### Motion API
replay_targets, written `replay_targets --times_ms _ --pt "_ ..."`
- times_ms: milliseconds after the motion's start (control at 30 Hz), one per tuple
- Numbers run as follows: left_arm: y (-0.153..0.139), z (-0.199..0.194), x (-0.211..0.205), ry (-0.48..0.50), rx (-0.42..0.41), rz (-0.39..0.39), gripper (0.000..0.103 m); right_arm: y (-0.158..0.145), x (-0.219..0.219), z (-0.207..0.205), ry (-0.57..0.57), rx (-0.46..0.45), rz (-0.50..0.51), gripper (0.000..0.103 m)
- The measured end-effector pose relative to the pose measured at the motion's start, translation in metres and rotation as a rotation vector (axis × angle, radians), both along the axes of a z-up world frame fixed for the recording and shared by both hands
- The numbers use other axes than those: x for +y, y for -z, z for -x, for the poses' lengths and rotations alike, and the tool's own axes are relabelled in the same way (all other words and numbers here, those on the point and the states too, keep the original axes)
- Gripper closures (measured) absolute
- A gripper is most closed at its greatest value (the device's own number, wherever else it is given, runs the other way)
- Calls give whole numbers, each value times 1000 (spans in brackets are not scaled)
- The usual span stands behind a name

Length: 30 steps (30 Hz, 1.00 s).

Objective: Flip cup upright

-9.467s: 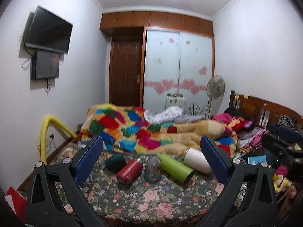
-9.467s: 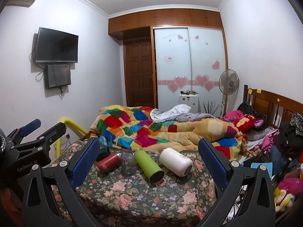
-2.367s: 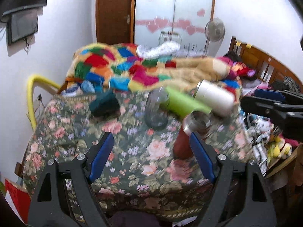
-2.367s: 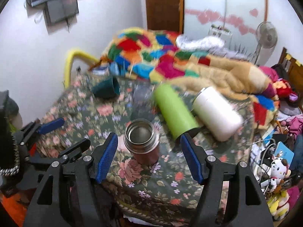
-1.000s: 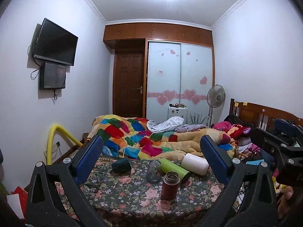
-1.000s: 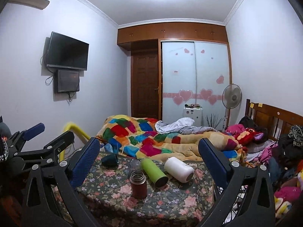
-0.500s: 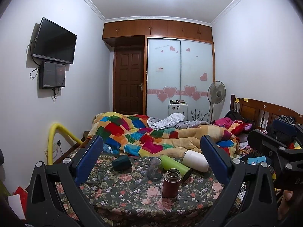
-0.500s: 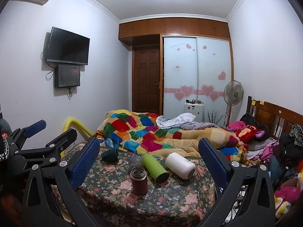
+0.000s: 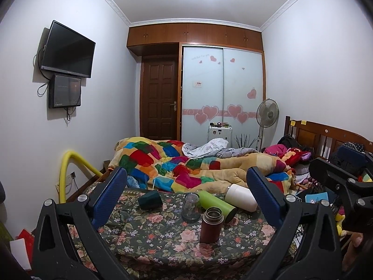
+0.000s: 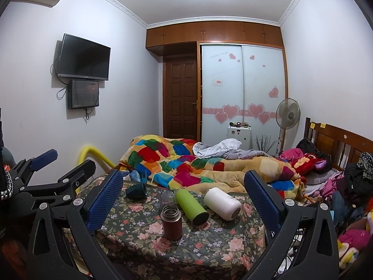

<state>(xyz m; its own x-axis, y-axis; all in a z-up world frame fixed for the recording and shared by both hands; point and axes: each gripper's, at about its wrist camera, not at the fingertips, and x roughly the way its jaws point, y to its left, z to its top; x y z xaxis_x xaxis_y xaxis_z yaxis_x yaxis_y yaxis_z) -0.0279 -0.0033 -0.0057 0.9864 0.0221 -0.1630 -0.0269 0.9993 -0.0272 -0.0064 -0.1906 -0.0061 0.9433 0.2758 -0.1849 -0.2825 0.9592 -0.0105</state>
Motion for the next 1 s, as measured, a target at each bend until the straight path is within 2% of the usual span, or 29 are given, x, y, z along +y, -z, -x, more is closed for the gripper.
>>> replay_targets --times_ms 1000 --pt "3 -3 -5 4 2 14 0 -5 0 -2 1 -1 -1 0"
